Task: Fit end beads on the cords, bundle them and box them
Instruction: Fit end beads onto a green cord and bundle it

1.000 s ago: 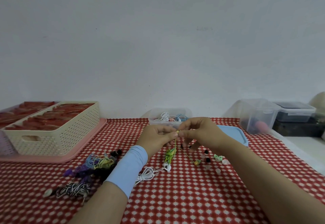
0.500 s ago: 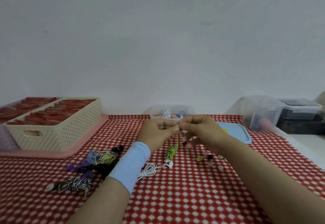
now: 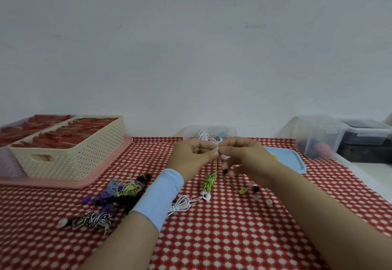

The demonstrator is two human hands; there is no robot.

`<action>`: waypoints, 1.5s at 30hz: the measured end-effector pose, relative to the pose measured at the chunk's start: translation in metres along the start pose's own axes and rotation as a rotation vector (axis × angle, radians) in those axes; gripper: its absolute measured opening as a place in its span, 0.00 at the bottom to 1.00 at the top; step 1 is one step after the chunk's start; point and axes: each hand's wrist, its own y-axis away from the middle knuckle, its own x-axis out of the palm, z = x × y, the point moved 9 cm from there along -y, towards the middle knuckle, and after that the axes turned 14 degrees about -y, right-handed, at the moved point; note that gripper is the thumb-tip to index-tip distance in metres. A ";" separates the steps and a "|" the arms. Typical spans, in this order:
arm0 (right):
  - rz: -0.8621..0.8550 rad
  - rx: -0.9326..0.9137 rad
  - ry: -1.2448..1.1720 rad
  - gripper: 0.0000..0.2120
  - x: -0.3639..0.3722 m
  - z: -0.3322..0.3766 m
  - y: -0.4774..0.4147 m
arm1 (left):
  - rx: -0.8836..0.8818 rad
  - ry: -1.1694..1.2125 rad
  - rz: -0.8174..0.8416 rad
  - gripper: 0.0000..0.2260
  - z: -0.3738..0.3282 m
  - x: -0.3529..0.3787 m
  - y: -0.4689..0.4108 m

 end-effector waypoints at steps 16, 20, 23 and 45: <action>0.111 -0.090 0.266 0.06 0.004 0.026 0.008 | -0.029 0.052 0.045 0.08 0.006 0.000 0.001; 0.148 -0.075 0.301 0.08 0.005 0.029 0.012 | -0.044 0.075 0.087 0.08 0.007 0.002 0.001; 0.147 -0.035 0.279 0.07 0.004 0.025 0.012 | -0.066 0.113 0.145 0.08 0.008 0.008 0.003; 0.221 0.245 0.206 0.10 0.003 0.010 0.014 | 0.006 0.101 0.299 0.08 -0.008 0.017 0.008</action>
